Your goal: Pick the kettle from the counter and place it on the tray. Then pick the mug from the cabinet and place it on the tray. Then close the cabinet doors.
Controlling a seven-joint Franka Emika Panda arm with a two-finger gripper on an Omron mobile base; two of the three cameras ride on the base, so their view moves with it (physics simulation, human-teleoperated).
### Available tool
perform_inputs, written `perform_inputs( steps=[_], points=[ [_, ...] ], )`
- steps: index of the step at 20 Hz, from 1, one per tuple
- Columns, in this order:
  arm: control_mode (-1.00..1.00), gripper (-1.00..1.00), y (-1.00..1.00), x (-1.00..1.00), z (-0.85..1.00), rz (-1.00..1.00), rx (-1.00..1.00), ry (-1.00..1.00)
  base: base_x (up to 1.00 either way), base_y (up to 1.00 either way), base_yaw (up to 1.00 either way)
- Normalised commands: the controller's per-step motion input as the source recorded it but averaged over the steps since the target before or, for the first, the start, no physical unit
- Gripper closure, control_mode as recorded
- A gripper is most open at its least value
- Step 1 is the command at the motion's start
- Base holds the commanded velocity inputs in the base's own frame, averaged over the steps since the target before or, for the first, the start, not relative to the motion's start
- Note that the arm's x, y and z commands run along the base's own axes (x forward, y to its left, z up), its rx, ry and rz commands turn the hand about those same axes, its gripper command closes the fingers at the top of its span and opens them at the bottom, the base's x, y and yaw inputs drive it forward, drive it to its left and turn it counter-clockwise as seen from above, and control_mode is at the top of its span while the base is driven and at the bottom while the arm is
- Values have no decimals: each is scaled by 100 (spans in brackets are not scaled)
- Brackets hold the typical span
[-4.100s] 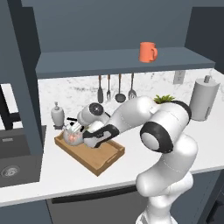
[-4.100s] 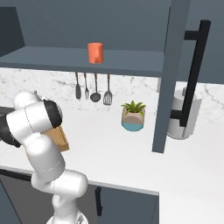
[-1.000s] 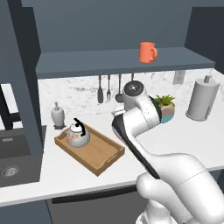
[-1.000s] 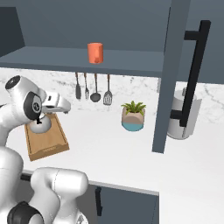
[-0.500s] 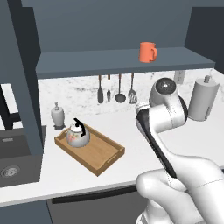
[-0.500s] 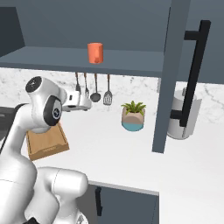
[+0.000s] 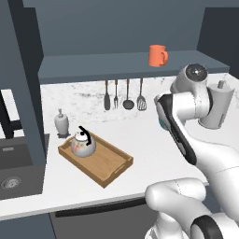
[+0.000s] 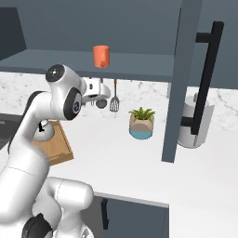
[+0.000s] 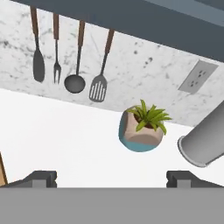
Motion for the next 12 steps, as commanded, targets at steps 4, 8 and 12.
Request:
perform_inputs(
  steps=[4, 8, 12],
  points=[
    [-100, -100, -15, 18, 25, 7, 0, -10, 0, 0, 0],
    [-100, -100, -11, 4, 57, 10, 0, 0, 0, 0, 0],
    [-100, -100, -22, 0, 43, 11, 0, -17, 0, 0, 0]
  ],
)
